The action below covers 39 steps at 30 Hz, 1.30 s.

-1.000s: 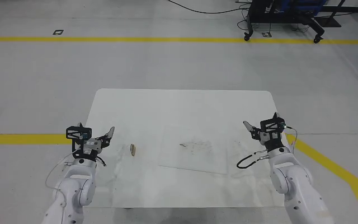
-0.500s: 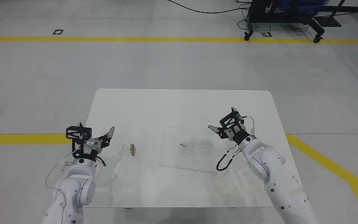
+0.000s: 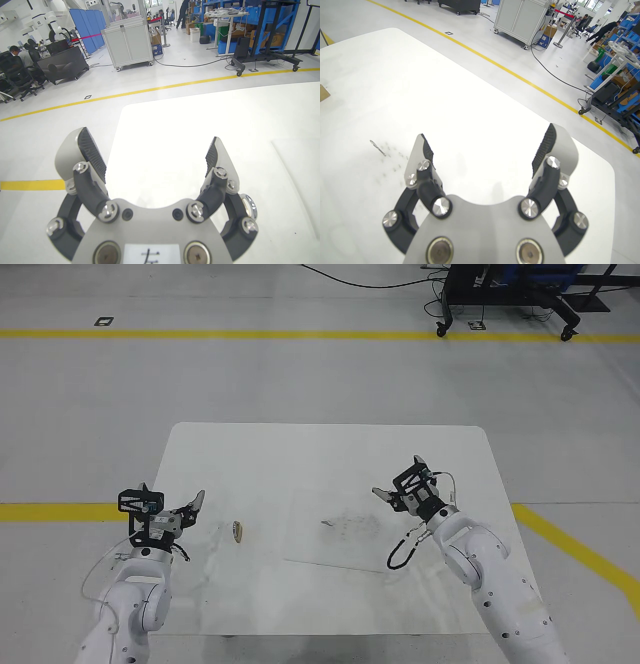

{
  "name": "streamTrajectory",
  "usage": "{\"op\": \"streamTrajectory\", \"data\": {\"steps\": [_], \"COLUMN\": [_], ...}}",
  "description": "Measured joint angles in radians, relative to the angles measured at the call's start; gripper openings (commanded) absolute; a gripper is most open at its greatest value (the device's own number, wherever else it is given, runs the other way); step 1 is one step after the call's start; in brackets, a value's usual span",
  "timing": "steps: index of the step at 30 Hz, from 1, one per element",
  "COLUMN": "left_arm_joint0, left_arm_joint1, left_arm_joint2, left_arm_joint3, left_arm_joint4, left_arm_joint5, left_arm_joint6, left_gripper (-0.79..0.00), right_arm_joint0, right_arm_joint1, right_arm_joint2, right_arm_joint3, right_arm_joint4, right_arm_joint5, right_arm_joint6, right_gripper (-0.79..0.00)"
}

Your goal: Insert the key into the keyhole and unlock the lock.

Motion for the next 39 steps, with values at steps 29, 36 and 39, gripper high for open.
{"op": "streamTrajectory", "data": {"steps": [29,36,39], "left_arm_joint0": [0.0,0.0,0.0], "left_arm_joint1": [0.0,0.0,0.0], "left_arm_joint2": [0.0,0.0,0.0], "left_arm_joint3": [0.0,0.0,0.0], "left_arm_joint4": [0.0,0.0,0.0], "left_arm_joint5": [0.0,0.0,0.0], "left_arm_joint6": [0.0,0.0,0.0], "left_gripper": [0.0,0.0,0.0], "right_arm_joint0": [0.295,0.342,0.363], "right_arm_joint1": [-0.024,-0.038,-0.044], "right_arm_joint2": [-0.352,-0.38,-0.392], "right_arm_joint3": [0.235,0.304,0.334], "right_arm_joint4": [-0.127,-0.077,-0.052], "right_arm_joint5": [-0.592,-0.556,-0.549], "right_arm_joint6": [0.053,0.078,0.083], "right_gripper": [-0.265,-0.403,-0.449]}}
